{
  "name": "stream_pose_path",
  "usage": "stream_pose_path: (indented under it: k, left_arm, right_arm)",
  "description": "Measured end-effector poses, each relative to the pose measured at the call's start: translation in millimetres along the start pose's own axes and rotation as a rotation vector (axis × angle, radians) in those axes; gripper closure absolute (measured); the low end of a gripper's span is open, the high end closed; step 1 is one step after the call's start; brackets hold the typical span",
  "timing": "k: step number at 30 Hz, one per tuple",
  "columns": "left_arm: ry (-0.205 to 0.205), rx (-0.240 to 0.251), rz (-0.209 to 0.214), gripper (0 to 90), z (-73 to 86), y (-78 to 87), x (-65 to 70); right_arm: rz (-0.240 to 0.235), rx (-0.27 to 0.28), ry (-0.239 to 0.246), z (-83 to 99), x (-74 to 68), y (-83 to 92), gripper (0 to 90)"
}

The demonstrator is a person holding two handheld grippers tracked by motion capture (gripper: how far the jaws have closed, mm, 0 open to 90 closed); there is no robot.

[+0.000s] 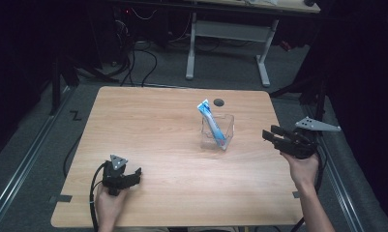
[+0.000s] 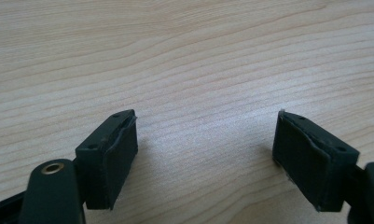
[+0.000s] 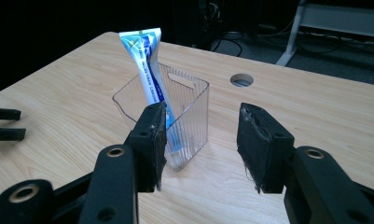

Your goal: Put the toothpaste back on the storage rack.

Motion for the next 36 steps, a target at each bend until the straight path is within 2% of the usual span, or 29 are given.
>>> stream_pose_path:
  k: [20, 36]
  left_arm:
    - [0.0, 0.0, 0.0, 22.4, -0.1, -0.1, 0.0]
    - [0.001, -0.001, 0.0, 22.4, -0.1, -0.1, 0.0]
  right_arm:
    - [0.032, -0.017, -0.045, 25.9, 13.7, -6.3, 52.8]
    - [0.03, -0.031, -0.075, 45.1, 17.5, -12.7, 52.9]
Point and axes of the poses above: each handheld gripper's, and its own axes: y roughly backward along the jaws, z roughly out of its underside, x roughly to its right, the point moved 6 cm from there along -y, roughly forward along the jaws, and after that the axes turned 7 degrees about -x, right-handed, at the moved point
